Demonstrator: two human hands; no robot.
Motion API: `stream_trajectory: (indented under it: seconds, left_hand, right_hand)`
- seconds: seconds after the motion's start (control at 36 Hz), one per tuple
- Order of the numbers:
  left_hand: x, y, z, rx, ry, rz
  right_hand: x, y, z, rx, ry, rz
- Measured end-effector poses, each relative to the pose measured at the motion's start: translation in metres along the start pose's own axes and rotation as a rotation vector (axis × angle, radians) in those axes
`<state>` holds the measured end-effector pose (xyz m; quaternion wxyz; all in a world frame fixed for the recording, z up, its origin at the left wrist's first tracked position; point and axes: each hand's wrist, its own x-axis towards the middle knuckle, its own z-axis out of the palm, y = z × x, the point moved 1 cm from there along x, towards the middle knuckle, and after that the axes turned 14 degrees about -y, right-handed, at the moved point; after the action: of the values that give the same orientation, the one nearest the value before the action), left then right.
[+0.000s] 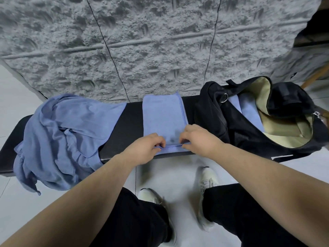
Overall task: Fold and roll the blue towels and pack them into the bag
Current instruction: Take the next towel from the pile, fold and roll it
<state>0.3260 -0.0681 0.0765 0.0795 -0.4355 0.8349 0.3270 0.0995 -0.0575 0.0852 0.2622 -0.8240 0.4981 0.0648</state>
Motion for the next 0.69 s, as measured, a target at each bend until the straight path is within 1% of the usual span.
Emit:
stream_trajectory:
  seconds: [0.08,0.17,0.22,0.39,0.47,0.58,0.67,0.69]
  left_hand:
    - [0.000,0.002,-0.001,0.026,0.003,-0.006]
    - [0.001,0.003,-0.003,0.019,-0.003,-0.013]
    - [0.001,0.003,-0.004,0.013,-0.003,-0.026]
    - [0.000,0.001,-0.005,0.002,0.004,-0.037]
    - [0.000,-0.001,-0.005,0.005,0.018,-0.024]
    - [0.001,0.000,-0.003,0.133,0.090,0.025]
    - [0.002,0.001,-0.002,0.304,0.209,0.097]
    - [0.001,0.002,-0.002,0.334,0.226,0.114]
  right_hand:
    - [0.003,-0.004,0.001,-0.058,0.056,-0.032]
    - [0.006,-0.009,0.005,-0.124,0.027,-0.054]
    - [0.007,-0.011,0.006,-0.154,-0.004,-0.030]
    - [0.006,-0.013,0.010,-0.202,-0.033,0.034]
    - [0.007,-0.016,0.013,-0.265,-0.019,0.051]
    - [0.004,-0.022,0.014,-0.343,0.048,0.057]
    - [0.000,-0.024,0.013,-0.387,0.052,0.047]
    - [0.000,-0.024,0.014,-0.389,0.050,0.043]
